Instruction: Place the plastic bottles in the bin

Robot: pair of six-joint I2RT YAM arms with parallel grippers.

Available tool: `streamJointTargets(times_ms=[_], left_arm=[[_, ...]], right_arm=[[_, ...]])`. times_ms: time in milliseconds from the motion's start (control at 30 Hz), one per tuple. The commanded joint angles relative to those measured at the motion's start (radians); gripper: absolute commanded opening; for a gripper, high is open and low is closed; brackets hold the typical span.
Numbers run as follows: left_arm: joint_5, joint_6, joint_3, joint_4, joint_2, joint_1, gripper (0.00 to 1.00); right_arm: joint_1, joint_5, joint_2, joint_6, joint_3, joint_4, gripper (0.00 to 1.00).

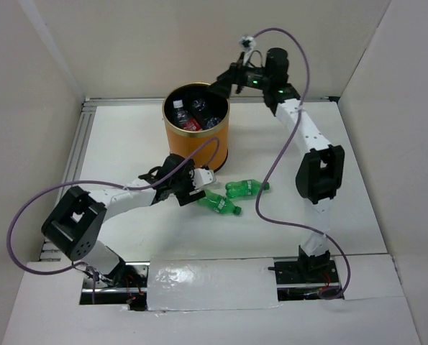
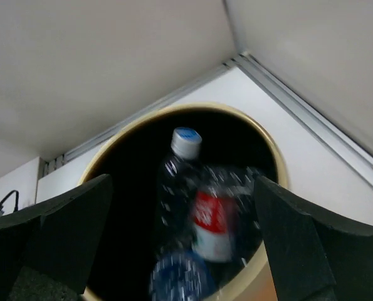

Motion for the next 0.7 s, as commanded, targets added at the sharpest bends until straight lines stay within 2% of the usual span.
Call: streamJointTargets(times_ms=[0, 67, 133, 167, 200, 300, 333, 367, 400, 433, 467, 500, 533, 567, 600, 667], left_arm=[[-0.041, 0.044, 0.027, 0.094, 0.065, -0.003, 0.96], [-0.069, 0.044, 0.048, 0.107, 0.14, -0.003, 0.96], [-0.069, 0.044, 0.087, 0.099, 0.18, -0.003, 0.91], [-0.069, 0.018, 0.099, 0.085, 0.209, -0.003, 0.87], [-0.052, 0.018, 0.124, 0.046, 0.222, -0.013, 0.76], [-0.04, -0.031, 0.135, -0.01, 0.222, -0.026, 0.44], [-0.04, -0.048, 0.135, -0.031, 0.208, -0.036, 0.34], [-0.027, -0.103, 0.135, -0.072, 0.168, -0.05, 0.09], [-0.027, -0.103, 0.135, -0.073, 0.141, -0.05, 0.08], [-0.027, -0.127, 0.135, -0.094, 0.107, -0.064, 0.03], [-0.027, -0.149, 0.122, -0.122, 0.066, -0.064, 0.0], [-0.027, -0.176, 0.112, -0.122, 0.02, -0.081, 0.0], [-0.027, -0.186, 0.111, -0.139, -0.082, -0.102, 0.0], [-0.027, -0.186, 0.121, -0.148, -0.132, -0.111, 0.0], [-0.014, -0.203, 0.157, -0.171, -0.177, -0.121, 0.0], [-0.001, -0.218, 0.211, -0.18, -0.28, -0.121, 0.0]], right_arm=[[-0.115, -0.074, -0.19, 0.027, -0.064, -0.053, 1.0], [-0.16, -0.142, -0.247, -0.046, -0.124, -0.113, 1.0], [-0.212, -0.2, -0.336, -0.181, -0.22, -0.245, 1.0], [-0.23, -0.214, -0.367, -0.22, -0.3, -0.278, 1.0], [-0.256, -0.229, -0.428, -0.264, -0.34, -0.346, 0.99], [-0.296, -0.294, -0.505, -0.508, -0.467, -0.491, 0.79], [-0.306, -0.303, -0.543, -0.572, -0.495, -0.6, 0.71], [-0.319, -0.303, -0.577, -0.772, -0.555, -0.712, 0.5], [-0.32, -0.303, -0.577, -0.774, -0.587, -0.714, 0.4], [-0.33, -0.292, -0.612, -0.842, -0.624, -0.799, 0.33], [-0.33, -0.26, -0.632, -0.952, -0.667, -0.827, 0.31], [-0.339, -0.237, -0.649, -1.019, -0.749, -0.857, 0.44], [-0.34, -0.21, -0.684, -1.075, -0.791, -0.893, 0.61], [-0.34, -0.176, -0.704, -1.132, -0.836, -0.893, 0.78], [-0.34, -0.115, -0.741, -1.153, -0.927, -0.866, 0.99], [-0.34, -0.07, -0.77, -1.212, -1.001, -0.856, 1.0]])
